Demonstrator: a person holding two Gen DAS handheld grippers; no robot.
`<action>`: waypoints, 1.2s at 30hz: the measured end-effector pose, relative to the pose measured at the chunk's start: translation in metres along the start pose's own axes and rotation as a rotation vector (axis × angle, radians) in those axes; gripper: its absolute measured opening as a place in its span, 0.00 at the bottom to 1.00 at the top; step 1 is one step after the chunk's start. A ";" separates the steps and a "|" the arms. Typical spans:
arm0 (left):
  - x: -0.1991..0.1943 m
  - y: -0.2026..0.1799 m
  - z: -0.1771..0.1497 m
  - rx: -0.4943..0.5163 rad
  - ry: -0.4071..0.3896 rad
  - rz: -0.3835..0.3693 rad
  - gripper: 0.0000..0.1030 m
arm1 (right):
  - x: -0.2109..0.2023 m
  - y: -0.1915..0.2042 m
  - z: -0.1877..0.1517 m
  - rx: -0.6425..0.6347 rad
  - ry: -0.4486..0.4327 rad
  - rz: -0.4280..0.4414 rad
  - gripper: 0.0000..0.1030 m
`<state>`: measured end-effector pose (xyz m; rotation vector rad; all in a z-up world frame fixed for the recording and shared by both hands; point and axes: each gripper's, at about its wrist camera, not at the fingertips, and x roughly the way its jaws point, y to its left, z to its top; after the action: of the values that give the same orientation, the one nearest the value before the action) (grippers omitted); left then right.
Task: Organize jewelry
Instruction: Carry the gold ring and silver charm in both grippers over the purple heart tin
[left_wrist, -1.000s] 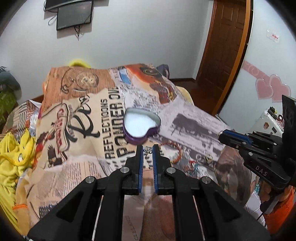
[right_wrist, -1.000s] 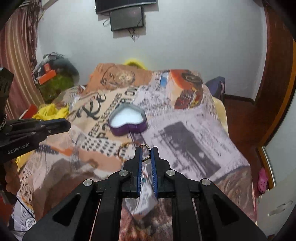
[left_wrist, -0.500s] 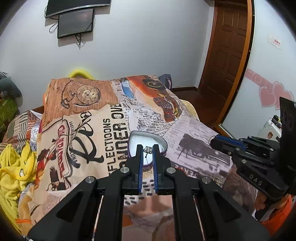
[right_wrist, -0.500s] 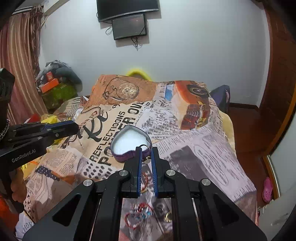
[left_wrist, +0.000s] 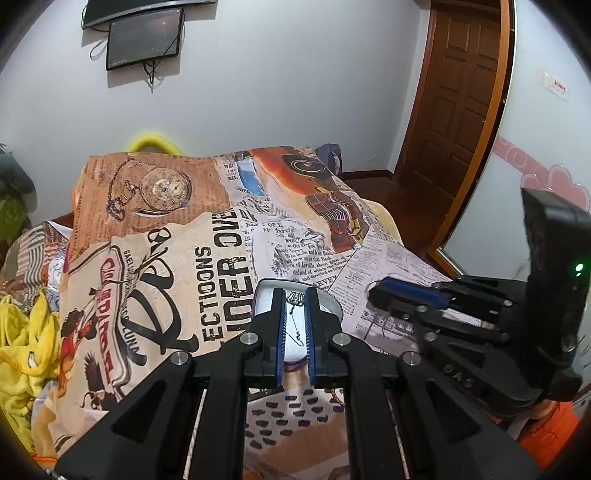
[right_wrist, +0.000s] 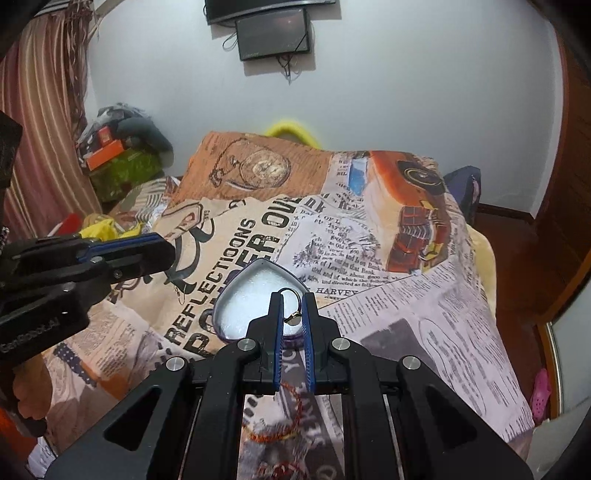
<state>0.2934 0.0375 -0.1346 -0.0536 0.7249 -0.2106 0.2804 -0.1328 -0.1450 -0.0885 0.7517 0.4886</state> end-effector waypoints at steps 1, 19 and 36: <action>0.002 0.002 0.001 -0.003 0.002 0.001 0.08 | 0.004 0.000 0.001 -0.006 0.008 0.006 0.08; 0.065 0.021 -0.010 -0.050 0.134 -0.042 0.08 | 0.055 0.004 0.006 -0.052 0.141 0.051 0.08; 0.069 0.020 -0.014 -0.025 0.154 -0.047 0.08 | 0.082 -0.002 0.001 -0.027 0.250 0.077 0.08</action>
<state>0.3373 0.0433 -0.1926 -0.0786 0.8798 -0.2528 0.3328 -0.1018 -0.1994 -0.1480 0.9958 0.5679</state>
